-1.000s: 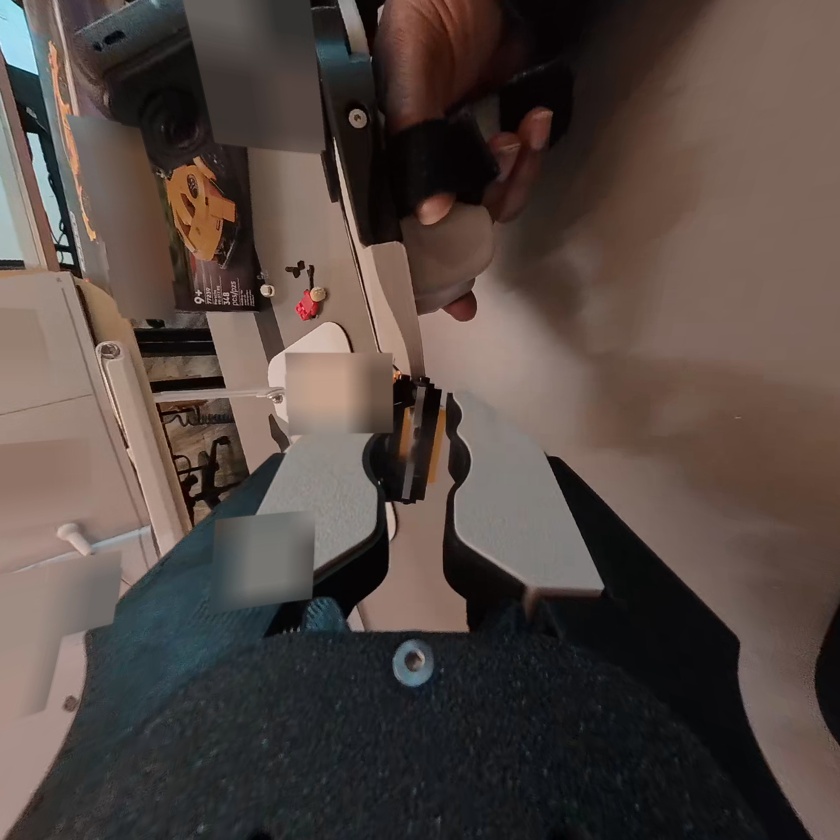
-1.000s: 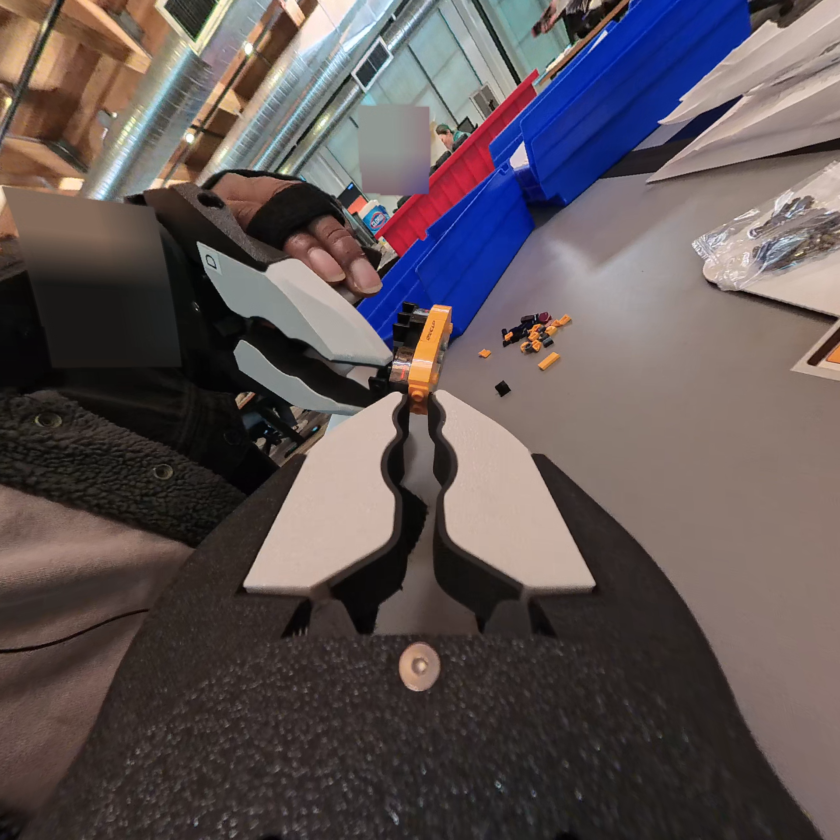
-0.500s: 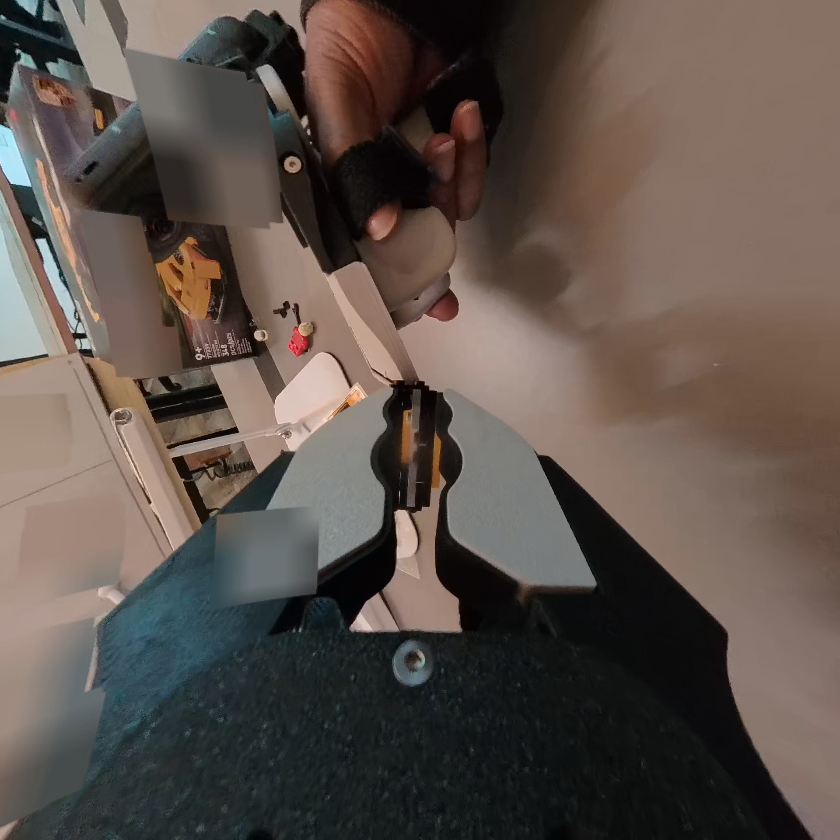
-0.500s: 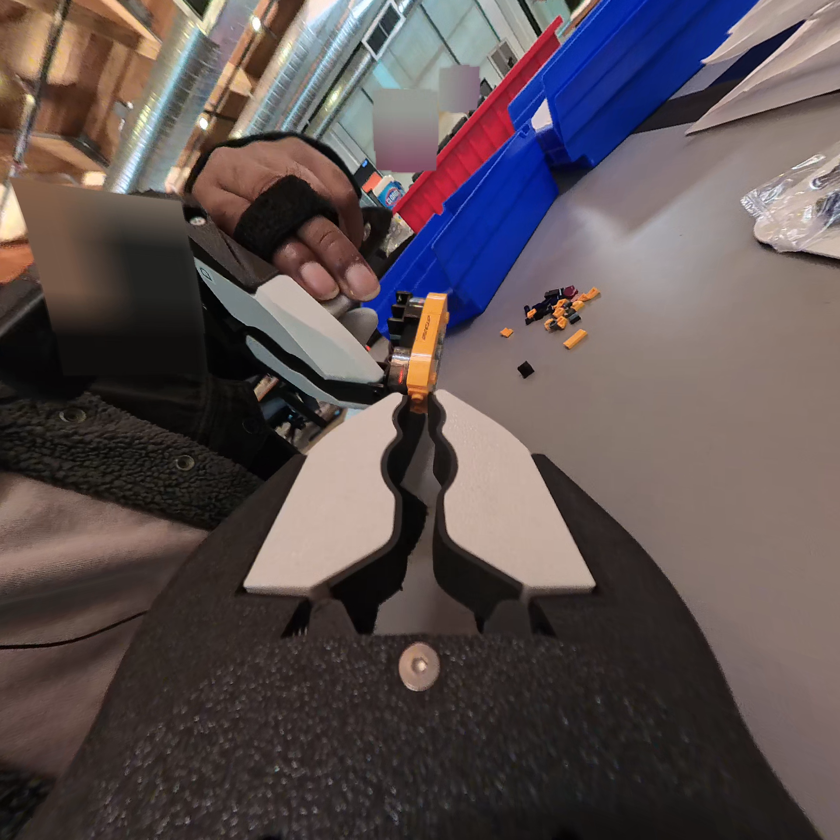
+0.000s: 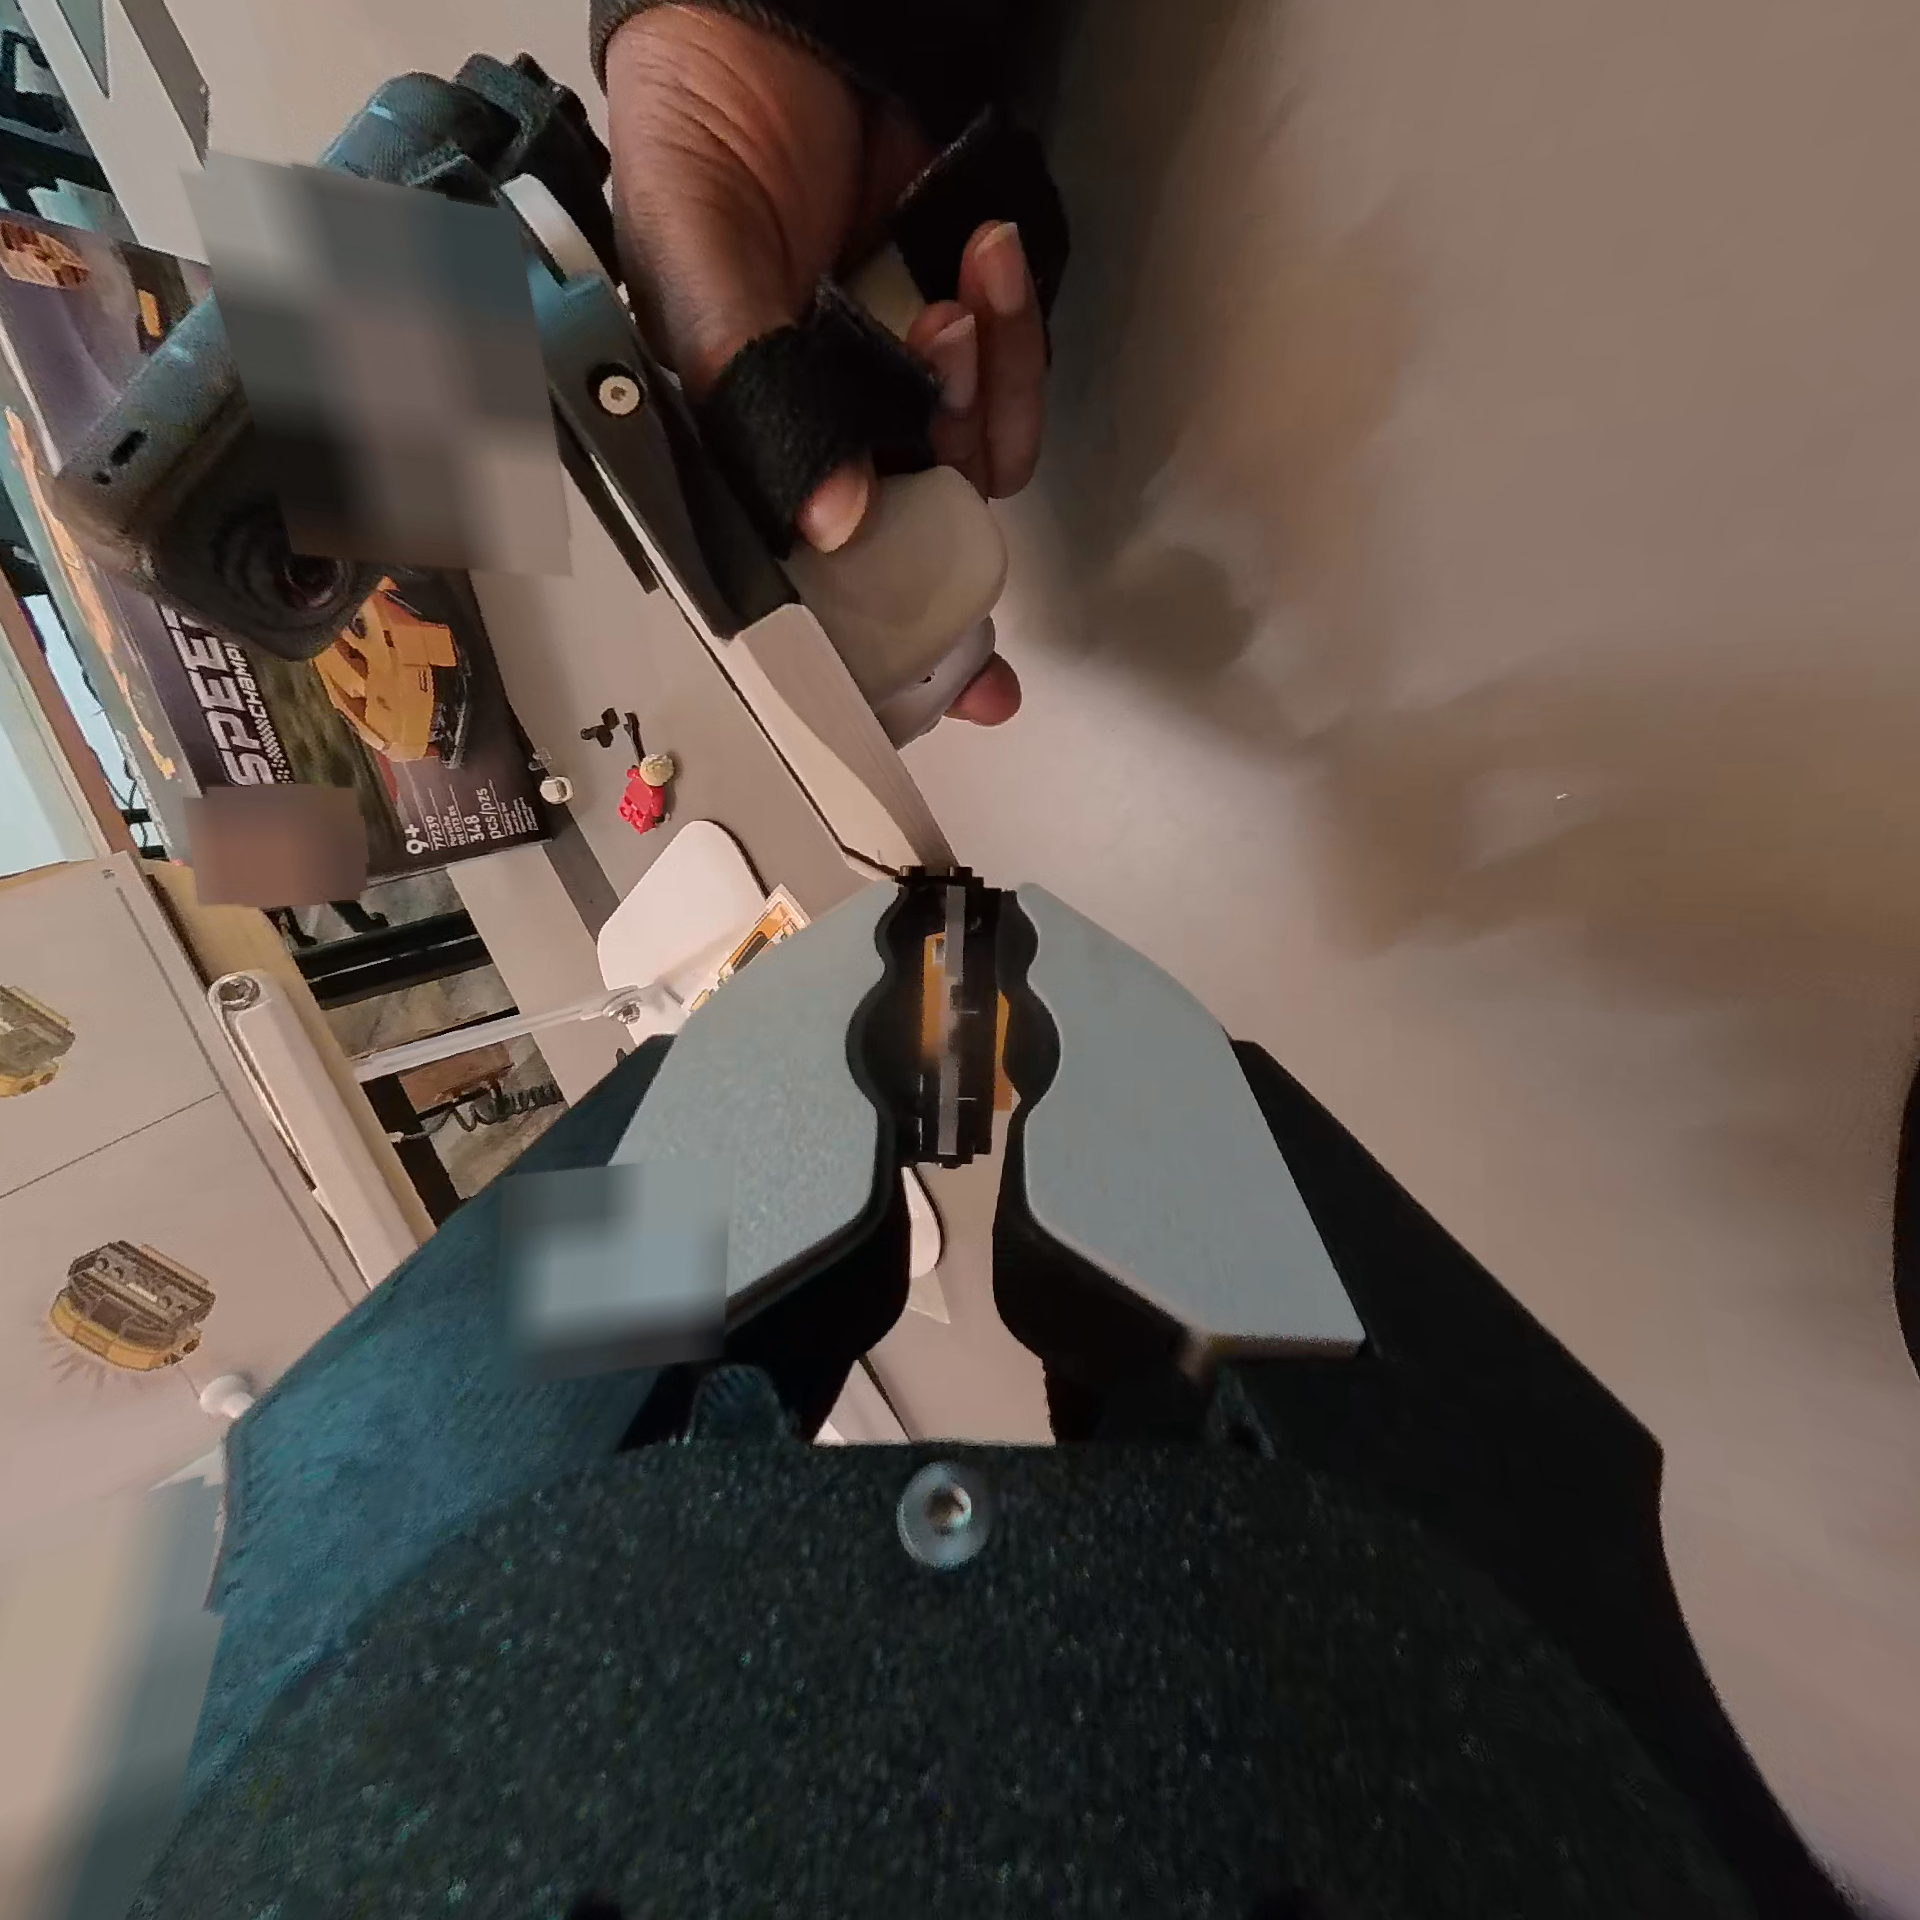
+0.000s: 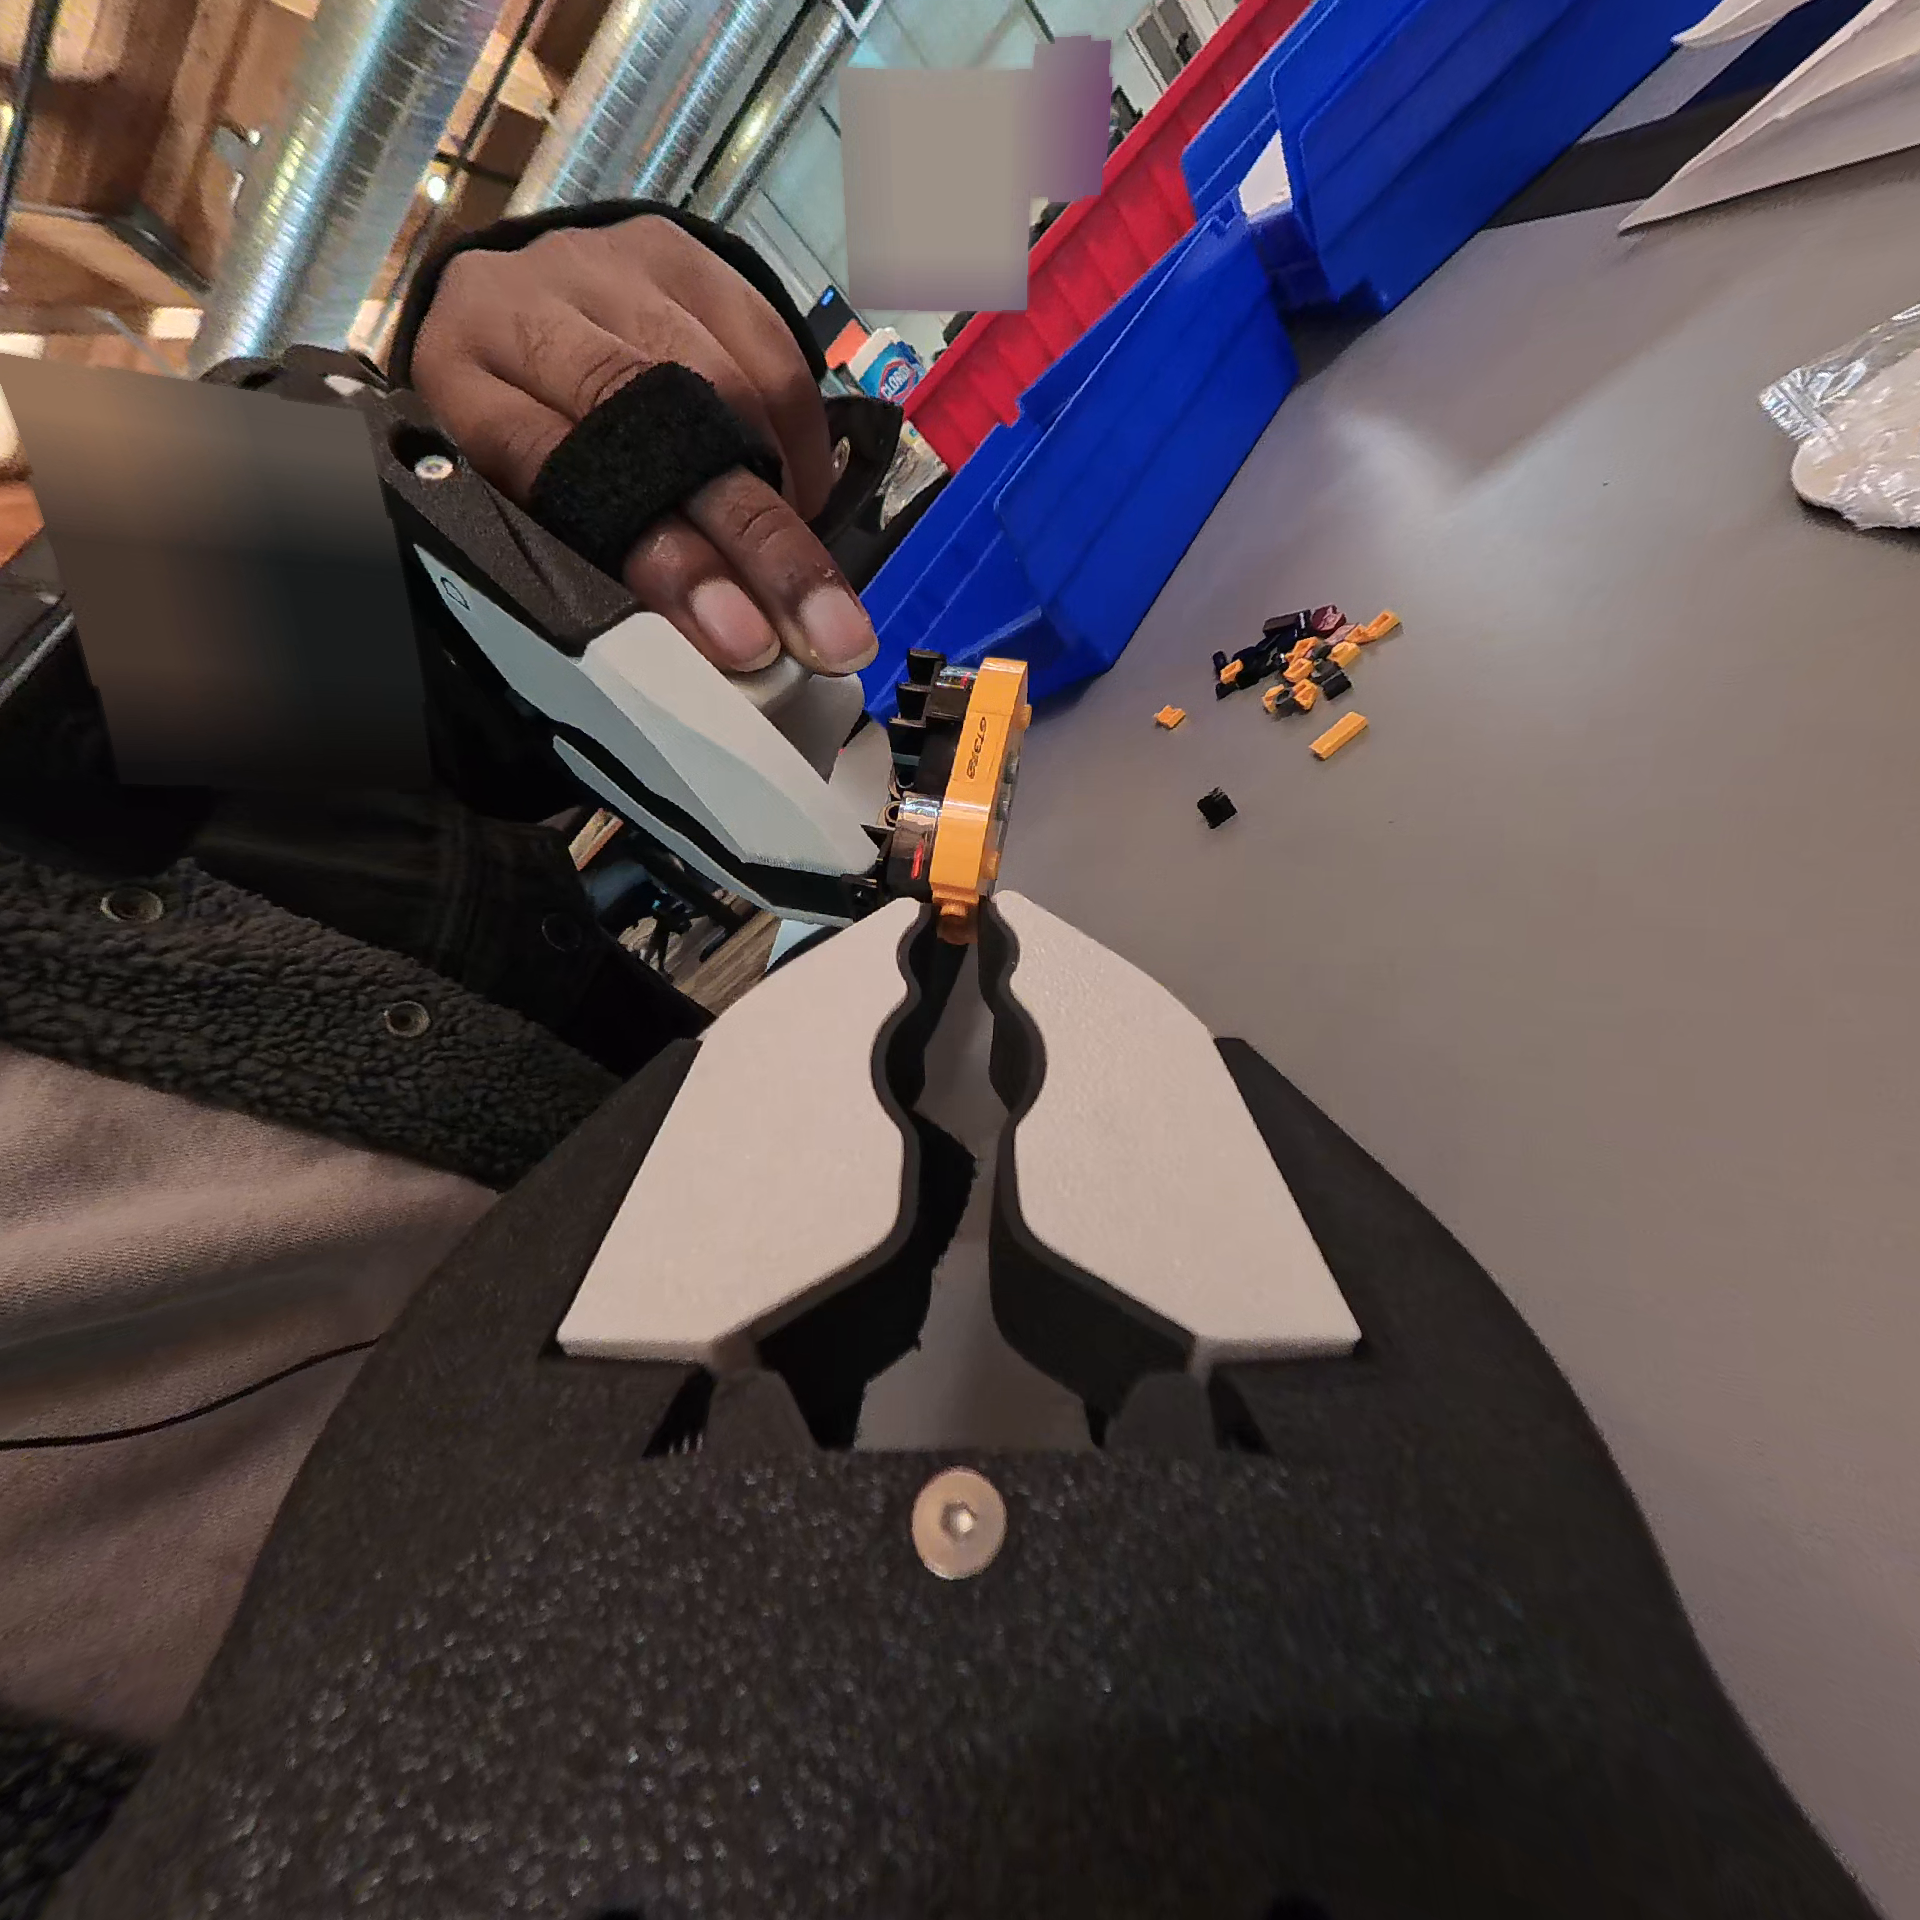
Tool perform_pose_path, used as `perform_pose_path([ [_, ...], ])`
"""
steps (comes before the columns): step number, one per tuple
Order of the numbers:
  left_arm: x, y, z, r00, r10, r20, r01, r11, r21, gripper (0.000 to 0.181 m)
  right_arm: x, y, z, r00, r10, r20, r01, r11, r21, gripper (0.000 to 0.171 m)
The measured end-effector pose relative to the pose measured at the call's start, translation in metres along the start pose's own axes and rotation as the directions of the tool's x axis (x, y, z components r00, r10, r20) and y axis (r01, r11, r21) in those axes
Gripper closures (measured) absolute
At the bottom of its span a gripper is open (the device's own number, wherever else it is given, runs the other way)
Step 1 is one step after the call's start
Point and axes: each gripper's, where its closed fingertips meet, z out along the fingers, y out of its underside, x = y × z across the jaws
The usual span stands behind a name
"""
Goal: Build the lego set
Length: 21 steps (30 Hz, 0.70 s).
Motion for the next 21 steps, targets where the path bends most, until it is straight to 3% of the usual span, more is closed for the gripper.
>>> perform_pose_path([
  [9,0.011,-0.001,-0.001,0.998,0.038,-0.046,-0.037,0.999,0.008,0.168,-0.001,0.012,0.005,0.997,0.073,0.020,-0.071,0.995,-0.067,0.164],
  [21,0.023,-0.006,0.001,0.994,-0.062,-0.094,0.069,0.995,0.067,0.166,-0.003,0.024,0.008,0.991,0.125,0.054,-0.117,0.984,-0.135,0.164],
])
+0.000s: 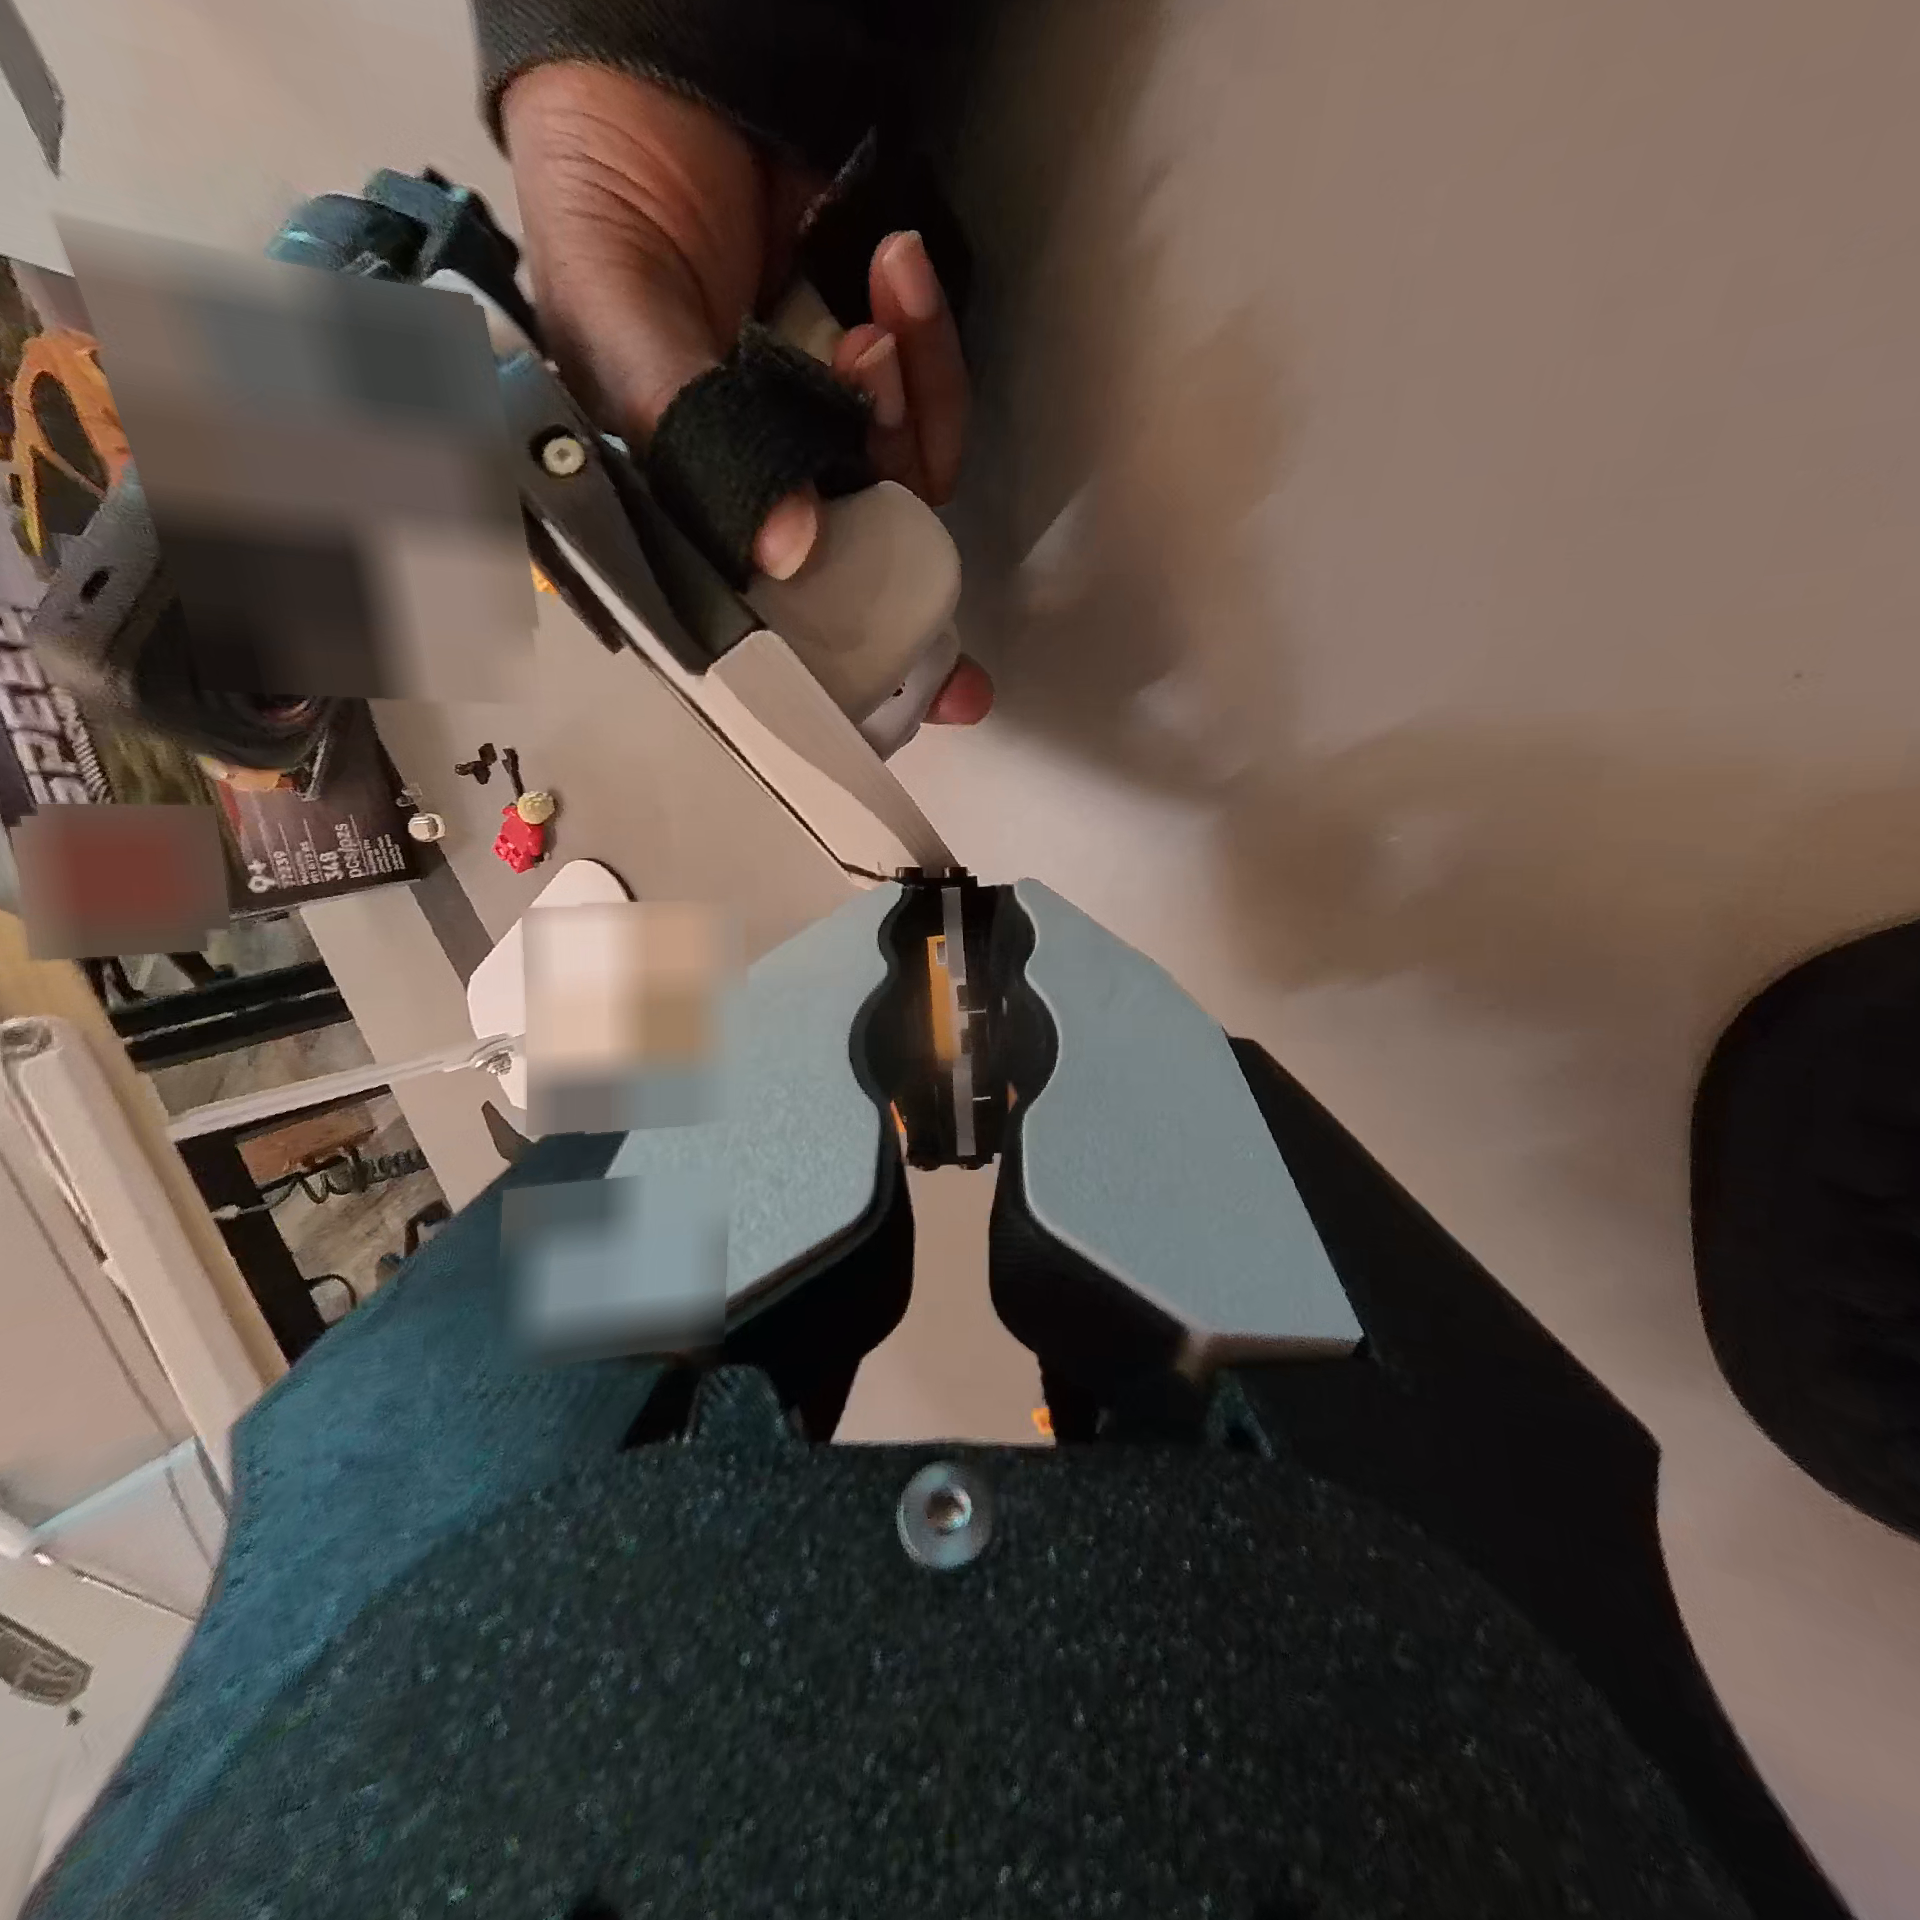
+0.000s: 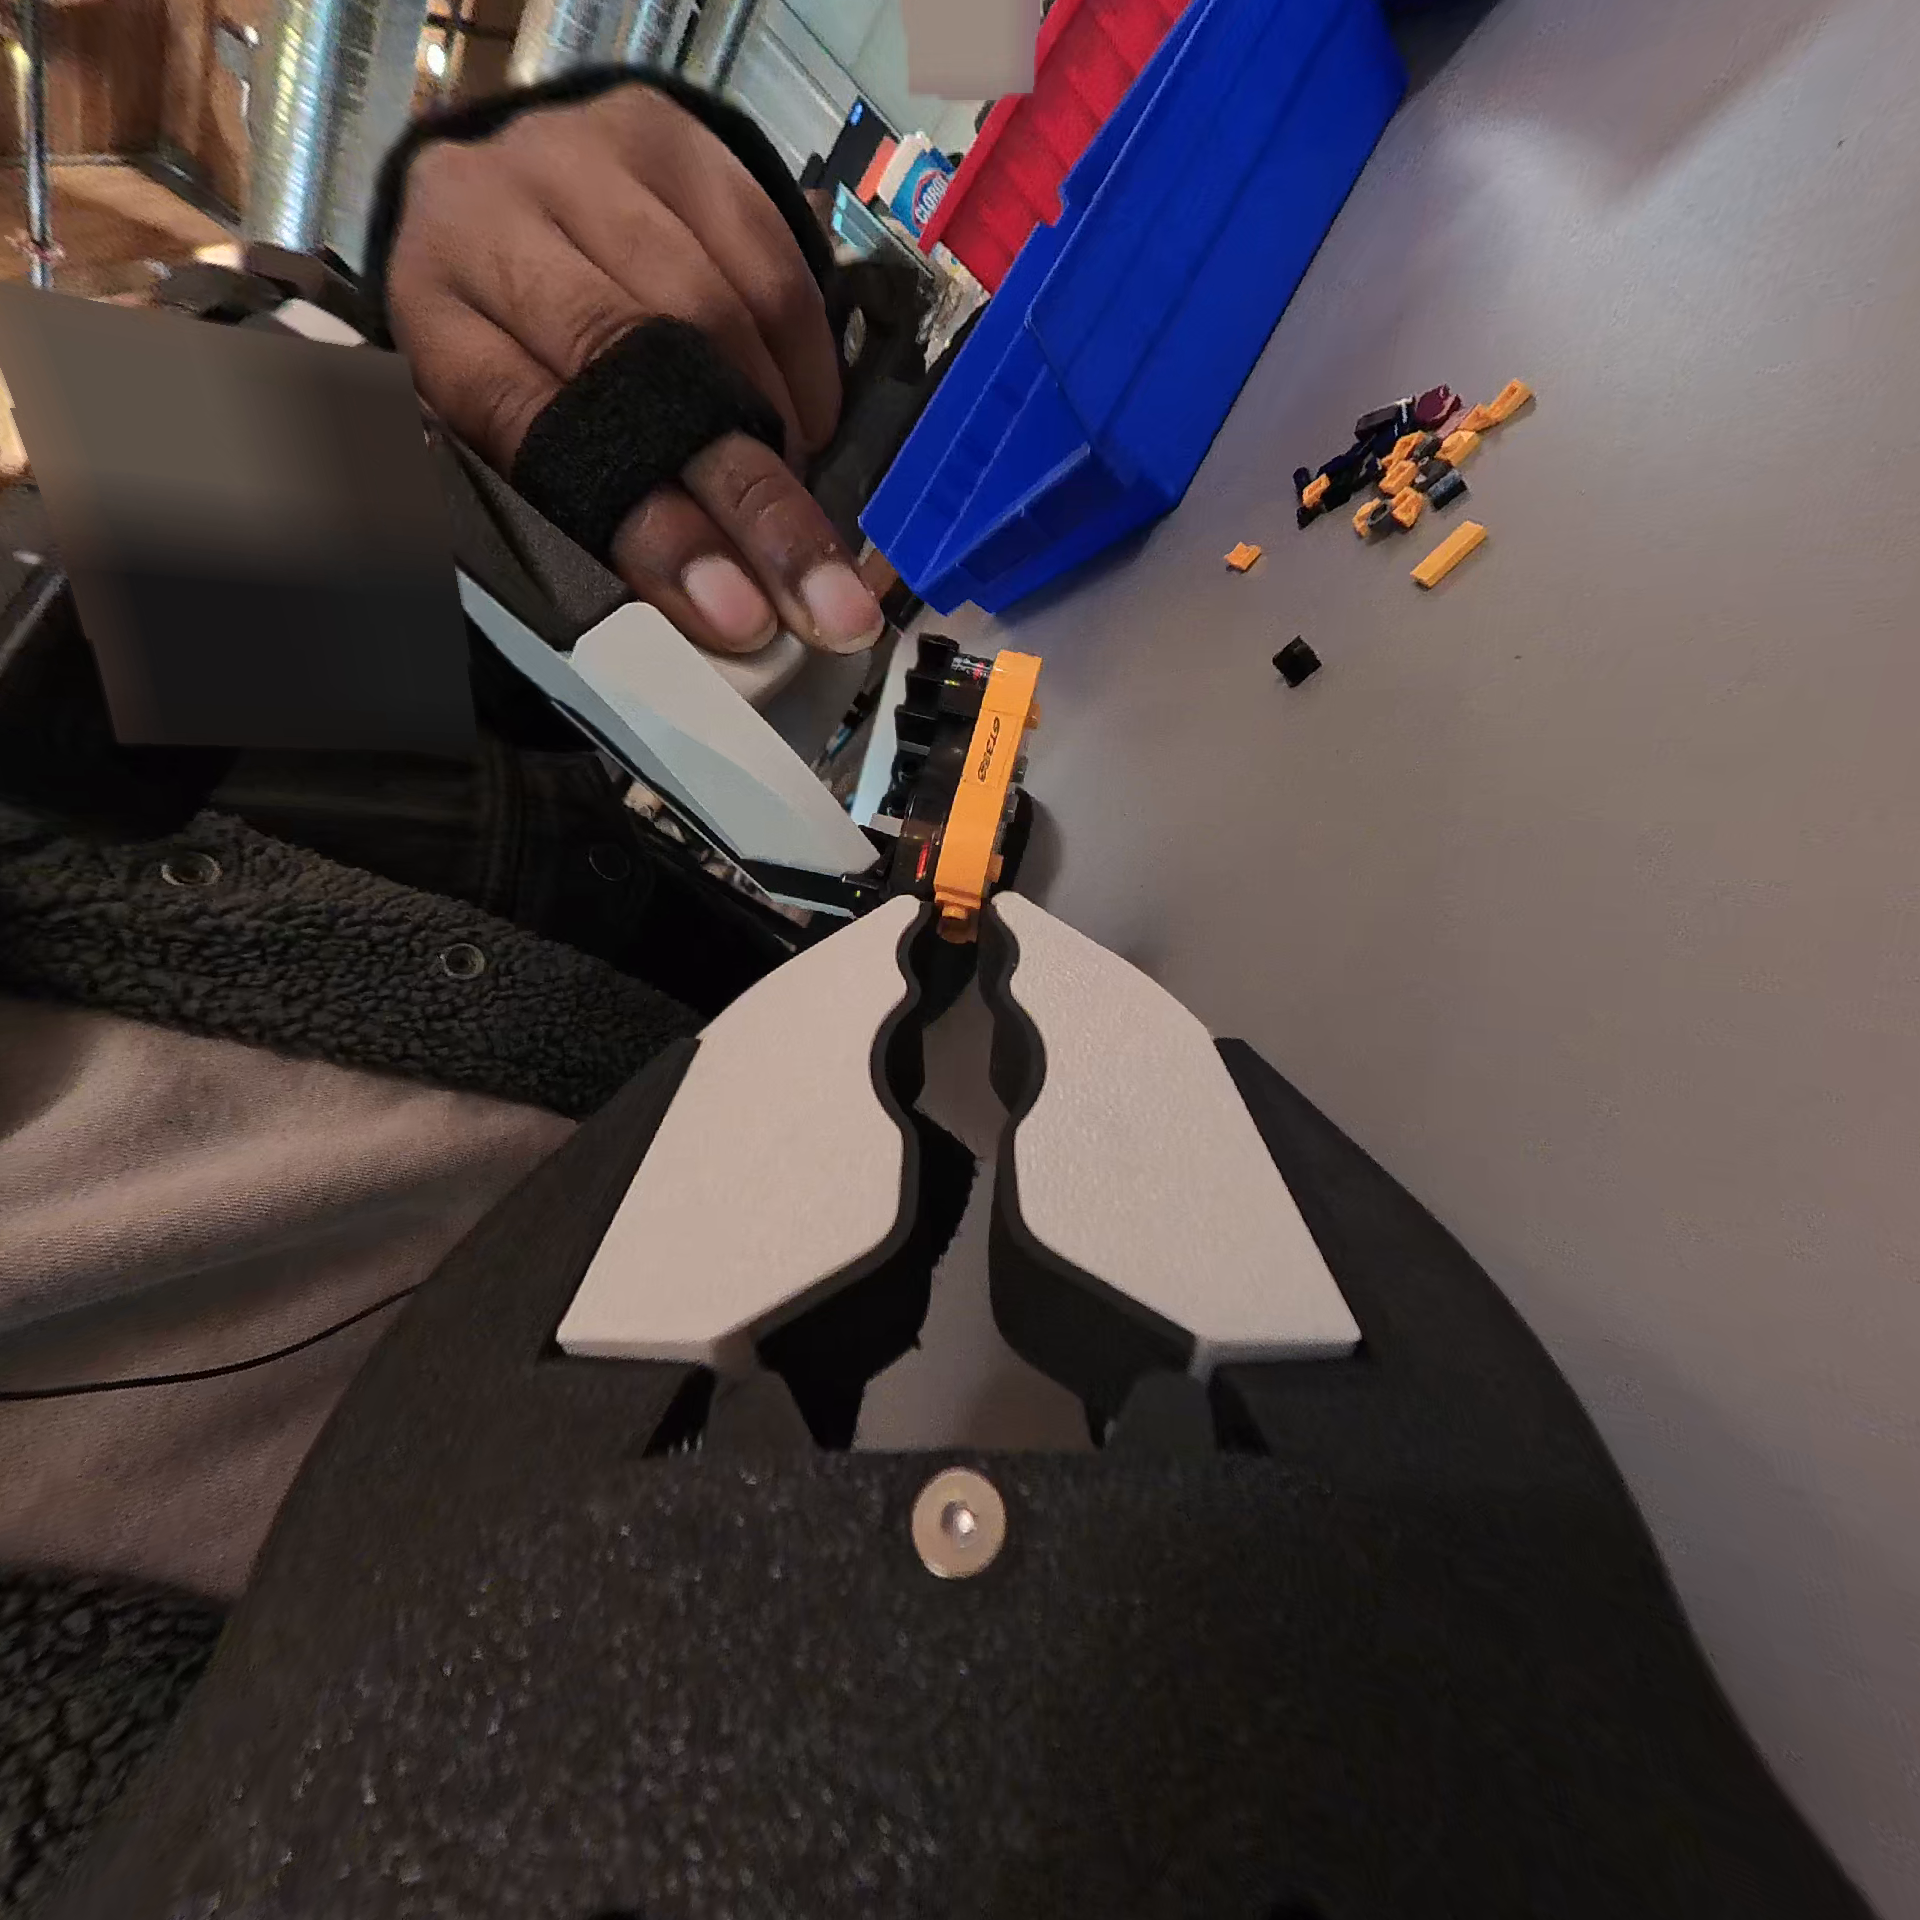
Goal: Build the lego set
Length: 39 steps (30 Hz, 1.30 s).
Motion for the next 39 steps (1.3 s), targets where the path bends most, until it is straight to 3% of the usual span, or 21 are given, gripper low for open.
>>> perform_pose_path([
  [5,-0.012,-0.004,-0.006,0.993,-0.050,0.107,0.043,0.997,0.069,0.167,-0.006,-0.009,-0.006,0.999,-0.019,0.042,0.016,0.998,0.057,0.164],
  [9,-0.018,-0.005,-0.012,0.981,-0.136,0.140,0.120,0.986,0.118,0.147,-0.007,-0.012,-0.008,0.998,-0.042,0.045,0.039,0.996,0.074,0.164],
  [32,-0.004,-0.002,-0.003,0.993,-0.017,0.113,0.013,0.999,0.034,0.158,-0.007,0.000,0.000,0.999,-0.033,0.040,0.033,0.999,0.004,0.164],
  [37,-0.012,-0.002,-0.003,0.980,-0.098,0.171,0.082,0.992,0.095,0.157,-0.006,-0.008,-0.005,0.994,-0.111,0.012,0.110,0.993,0.041,0.164],
  [39,-0.013,0.000,-0.004,0.968,-0.182,0.171,0.160,0.978,0.138,0.116,-0.002,-0.010,-0.009,0.972,-0.226,-0.057,0.228,0.973,0.034,0.164],
])
